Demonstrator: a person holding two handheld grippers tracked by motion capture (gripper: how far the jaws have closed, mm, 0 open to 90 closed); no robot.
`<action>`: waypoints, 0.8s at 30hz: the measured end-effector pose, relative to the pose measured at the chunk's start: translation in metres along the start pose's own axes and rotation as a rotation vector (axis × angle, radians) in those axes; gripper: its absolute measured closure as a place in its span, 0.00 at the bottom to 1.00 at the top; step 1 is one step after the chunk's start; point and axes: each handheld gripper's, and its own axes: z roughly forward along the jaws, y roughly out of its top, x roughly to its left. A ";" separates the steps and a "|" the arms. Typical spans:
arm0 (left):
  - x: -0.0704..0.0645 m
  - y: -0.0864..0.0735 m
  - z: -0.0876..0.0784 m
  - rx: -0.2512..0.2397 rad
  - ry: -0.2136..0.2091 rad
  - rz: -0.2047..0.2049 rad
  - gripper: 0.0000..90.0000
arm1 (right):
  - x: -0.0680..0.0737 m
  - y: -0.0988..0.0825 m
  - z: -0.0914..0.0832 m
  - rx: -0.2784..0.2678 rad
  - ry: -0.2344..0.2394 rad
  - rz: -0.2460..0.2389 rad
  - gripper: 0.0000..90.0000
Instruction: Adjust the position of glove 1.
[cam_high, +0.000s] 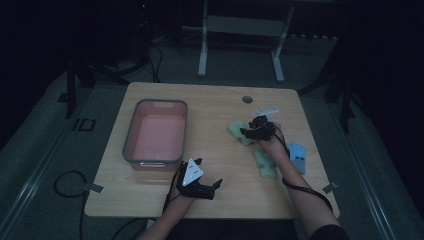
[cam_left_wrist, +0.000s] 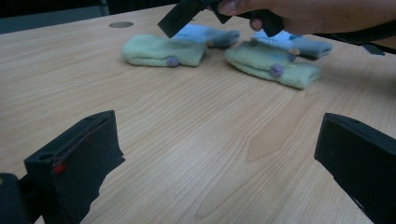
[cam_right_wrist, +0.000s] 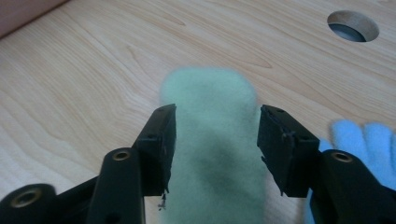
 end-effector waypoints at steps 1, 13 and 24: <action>0.000 0.000 0.000 0.000 0.000 0.000 0.00 | -0.001 0.000 0.002 0.003 -0.001 0.003 0.57; 0.000 0.000 0.000 0.000 0.000 0.001 0.00 | -0.005 -0.005 0.023 0.075 0.015 0.003 0.65; 0.000 0.000 0.000 0.003 0.001 0.001 0.00 | 0.000 -0.005 0.026 0.066 -0.012 0.011 0.92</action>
